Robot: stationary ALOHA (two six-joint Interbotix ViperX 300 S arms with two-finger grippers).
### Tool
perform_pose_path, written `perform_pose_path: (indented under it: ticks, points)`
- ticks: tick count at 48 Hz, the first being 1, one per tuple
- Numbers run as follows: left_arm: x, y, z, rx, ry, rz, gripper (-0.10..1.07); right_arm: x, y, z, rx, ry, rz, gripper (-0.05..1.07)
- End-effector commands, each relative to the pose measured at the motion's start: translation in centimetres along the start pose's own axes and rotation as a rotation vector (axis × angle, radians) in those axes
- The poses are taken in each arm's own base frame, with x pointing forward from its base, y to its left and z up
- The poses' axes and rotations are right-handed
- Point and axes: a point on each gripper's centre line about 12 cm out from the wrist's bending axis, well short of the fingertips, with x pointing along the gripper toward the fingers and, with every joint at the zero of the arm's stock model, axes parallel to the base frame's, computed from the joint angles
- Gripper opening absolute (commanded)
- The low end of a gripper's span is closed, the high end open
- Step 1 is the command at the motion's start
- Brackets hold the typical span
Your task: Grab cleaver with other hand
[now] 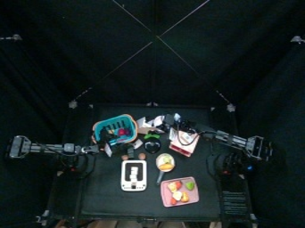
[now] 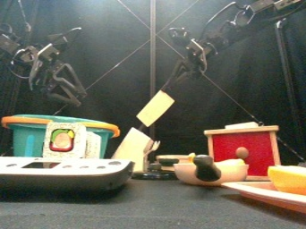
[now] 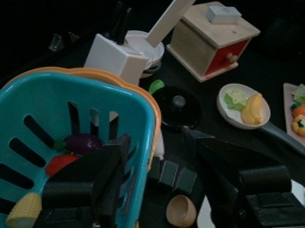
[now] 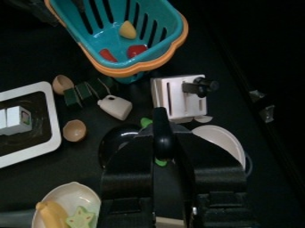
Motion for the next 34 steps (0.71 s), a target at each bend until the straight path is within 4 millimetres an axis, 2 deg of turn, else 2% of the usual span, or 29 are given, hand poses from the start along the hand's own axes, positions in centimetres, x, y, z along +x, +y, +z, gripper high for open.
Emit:
perform_pose_path:
  ticks: [1,8,16,26,34]
  points:
    - [0.0,-0.1,0.4,0.000,-0.010,0.001,0.88,-1.3,0.4,1.1,0.013,-0.063,0.005,0.43]
    - [0.0,-0.3,0.5,0.009,-0.012,-0.012,0.88,-2.0,1.8,0.7,0.033,-0.098,0.036,0.43]
    - [-0.1,-1.0,0.8,0.101,-0.038,-0.050,0.88,-2.8,5.4,0.4,0.033,-0.225,0.096,0.43]
    - [-1.3,-5.2,-0.5,0.338,-0.040,-0.293,0.88,-3.3,9.6,-0.7,-0.013,-0.411,0.140,0.43]
    - [-2.2,-7.0,-0.8,0.382,-0.054,-0.364,0.88,-3.2,12.9,-2.0,-0.049,-0.495,0.196,0.43]
